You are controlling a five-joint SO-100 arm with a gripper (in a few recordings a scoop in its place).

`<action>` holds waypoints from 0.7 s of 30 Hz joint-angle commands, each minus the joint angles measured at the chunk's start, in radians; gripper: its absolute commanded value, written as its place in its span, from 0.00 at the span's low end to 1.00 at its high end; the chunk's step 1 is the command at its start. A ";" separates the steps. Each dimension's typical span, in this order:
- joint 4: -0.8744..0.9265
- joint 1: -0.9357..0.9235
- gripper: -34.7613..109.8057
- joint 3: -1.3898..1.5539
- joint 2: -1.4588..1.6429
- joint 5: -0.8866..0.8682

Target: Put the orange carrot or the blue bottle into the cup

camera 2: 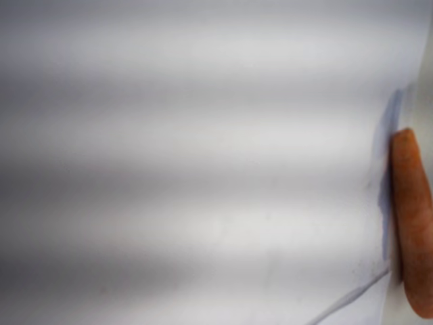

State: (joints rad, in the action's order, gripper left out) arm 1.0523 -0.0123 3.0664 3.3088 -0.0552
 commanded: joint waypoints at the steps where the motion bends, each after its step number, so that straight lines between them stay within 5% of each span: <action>1: 0.000 -0.020 0.47 -0.037 0.049 -0.012; 13: 0.000 -0.020 0.47 -0.038 0.046 -0.011; 21: 0.049 -0.123 0.47 -0.127 0.043 0.206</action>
State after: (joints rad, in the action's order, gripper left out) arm 1.0784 -0.0552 3.0327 3.3088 0.0798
